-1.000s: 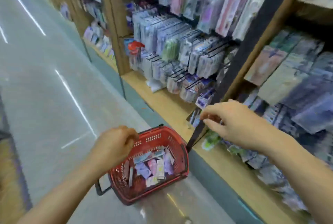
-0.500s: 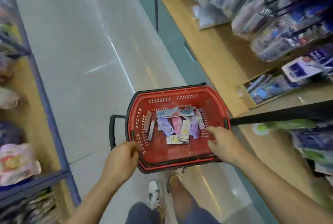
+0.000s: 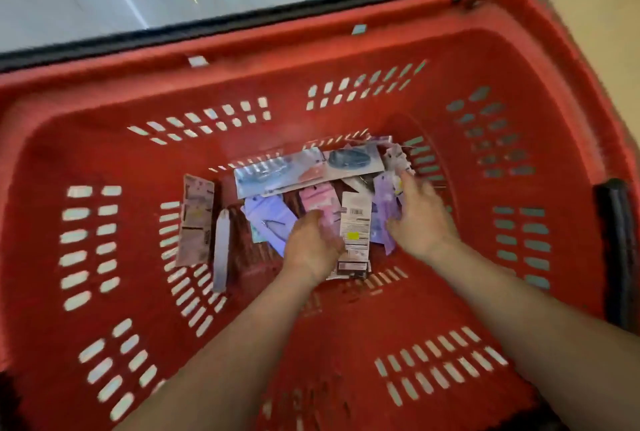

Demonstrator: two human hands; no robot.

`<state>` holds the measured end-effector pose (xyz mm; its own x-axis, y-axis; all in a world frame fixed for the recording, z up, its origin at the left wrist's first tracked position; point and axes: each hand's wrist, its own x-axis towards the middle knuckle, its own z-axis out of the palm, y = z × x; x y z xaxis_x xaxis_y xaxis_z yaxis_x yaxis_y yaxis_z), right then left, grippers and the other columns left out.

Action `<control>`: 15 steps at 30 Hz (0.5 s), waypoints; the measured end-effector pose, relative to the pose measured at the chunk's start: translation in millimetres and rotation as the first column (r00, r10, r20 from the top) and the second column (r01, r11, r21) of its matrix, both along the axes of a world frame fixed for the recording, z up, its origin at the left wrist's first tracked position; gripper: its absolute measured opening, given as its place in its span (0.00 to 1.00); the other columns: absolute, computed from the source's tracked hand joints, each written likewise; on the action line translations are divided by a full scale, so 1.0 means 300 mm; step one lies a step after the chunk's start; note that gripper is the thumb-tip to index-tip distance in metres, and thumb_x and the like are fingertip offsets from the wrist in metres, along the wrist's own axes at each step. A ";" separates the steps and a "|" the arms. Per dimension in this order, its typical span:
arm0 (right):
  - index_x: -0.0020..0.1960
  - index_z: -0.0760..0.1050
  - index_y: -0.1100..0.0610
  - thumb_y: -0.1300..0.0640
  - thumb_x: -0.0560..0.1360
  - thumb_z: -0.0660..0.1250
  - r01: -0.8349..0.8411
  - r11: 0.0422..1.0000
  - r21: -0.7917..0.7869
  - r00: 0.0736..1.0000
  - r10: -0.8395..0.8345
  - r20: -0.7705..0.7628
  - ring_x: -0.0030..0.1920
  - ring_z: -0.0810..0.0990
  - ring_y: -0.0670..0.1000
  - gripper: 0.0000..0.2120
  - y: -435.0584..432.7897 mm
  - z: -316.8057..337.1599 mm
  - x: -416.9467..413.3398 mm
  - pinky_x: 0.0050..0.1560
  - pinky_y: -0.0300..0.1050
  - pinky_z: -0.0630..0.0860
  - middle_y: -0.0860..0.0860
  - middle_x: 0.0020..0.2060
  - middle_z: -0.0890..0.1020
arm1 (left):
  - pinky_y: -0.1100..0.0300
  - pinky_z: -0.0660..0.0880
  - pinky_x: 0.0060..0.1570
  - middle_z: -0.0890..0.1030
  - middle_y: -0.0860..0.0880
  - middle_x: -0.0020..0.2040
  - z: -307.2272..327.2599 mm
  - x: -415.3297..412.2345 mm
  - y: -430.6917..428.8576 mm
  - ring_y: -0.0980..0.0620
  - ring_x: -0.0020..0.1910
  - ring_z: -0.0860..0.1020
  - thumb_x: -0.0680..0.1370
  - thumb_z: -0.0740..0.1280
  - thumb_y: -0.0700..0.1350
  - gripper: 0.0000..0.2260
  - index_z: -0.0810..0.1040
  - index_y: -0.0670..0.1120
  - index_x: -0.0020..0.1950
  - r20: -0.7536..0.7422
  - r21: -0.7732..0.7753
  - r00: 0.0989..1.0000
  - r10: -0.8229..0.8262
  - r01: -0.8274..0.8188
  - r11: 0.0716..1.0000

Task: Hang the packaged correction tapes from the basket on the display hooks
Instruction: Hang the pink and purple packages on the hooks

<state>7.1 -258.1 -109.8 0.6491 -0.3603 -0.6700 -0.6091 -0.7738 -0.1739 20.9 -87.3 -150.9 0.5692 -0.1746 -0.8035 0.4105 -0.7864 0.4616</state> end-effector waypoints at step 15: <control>0.79 0.49 0.50 0.54 0.72 0.72 -0.192 0.948 -0.255 0.981 0.185 -0.052 0.68 0.65 0.60 0.44 0.015 -0.247 -0.024 0.58 0.52 0.73 0.59 0.69 0.63 | 0.50 0.74 0.49 0.77 0.41 0.57 -0.270 -0.068 -0.192 0.39 0.57 0.76 0.67 0.78 0.56 0.29 0.72 0.43 0.59 0.029 0.096 0.995 0.098 -0.101 0.990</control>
